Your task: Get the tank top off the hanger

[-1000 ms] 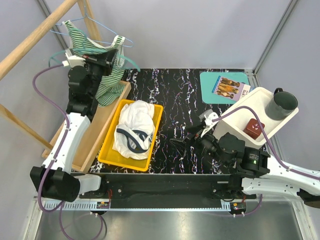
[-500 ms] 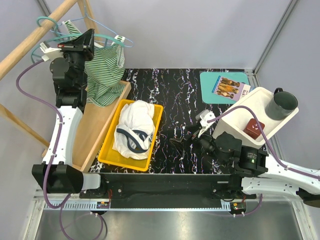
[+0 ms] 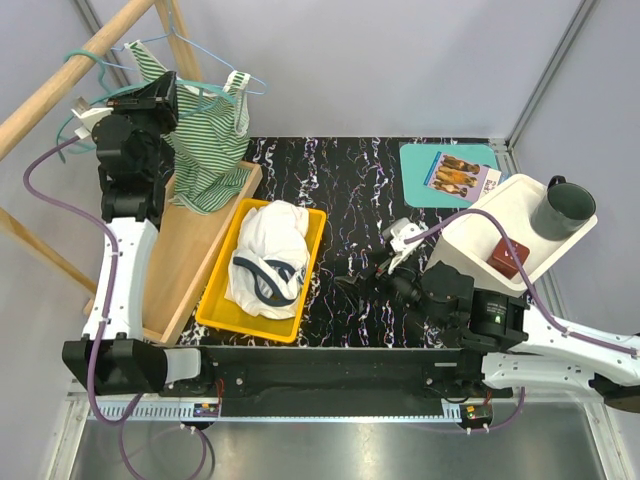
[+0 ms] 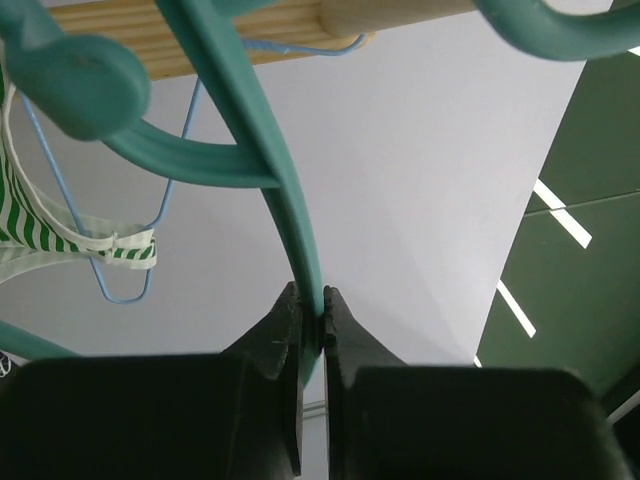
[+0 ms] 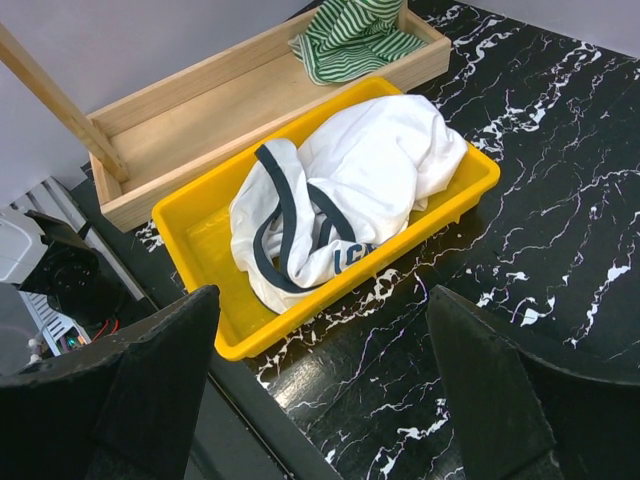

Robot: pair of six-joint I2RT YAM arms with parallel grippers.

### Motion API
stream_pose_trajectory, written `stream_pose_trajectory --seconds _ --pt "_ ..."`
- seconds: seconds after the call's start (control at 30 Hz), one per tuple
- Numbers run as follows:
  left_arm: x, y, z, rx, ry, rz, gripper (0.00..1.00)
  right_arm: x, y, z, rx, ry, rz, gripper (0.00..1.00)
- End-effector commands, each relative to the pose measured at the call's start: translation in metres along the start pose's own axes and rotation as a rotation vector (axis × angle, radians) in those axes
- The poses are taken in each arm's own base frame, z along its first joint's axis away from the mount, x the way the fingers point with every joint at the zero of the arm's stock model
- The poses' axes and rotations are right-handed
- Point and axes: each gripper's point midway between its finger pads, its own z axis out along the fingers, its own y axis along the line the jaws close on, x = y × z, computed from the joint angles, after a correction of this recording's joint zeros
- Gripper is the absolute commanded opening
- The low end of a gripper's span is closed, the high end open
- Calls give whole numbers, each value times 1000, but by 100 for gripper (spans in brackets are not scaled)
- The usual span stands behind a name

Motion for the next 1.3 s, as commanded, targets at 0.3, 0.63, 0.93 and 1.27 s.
stream_pose_trajectory --seconds 0.3,0.63,0.93,1.27 --pt "-3 13 -59 11 32 179 86 -35 18 25 7 -32 -12 95" --pt "27 24 -130 14 229 305 99 -67 5 72 44 -32 -32 96" --pt "67 62 -194 24 506 397 99 -143 -25 129 64 -122 -120 100" --pt "80 145 -229 21 556 428 85 -144 -37 148 114 -102 -134 100"
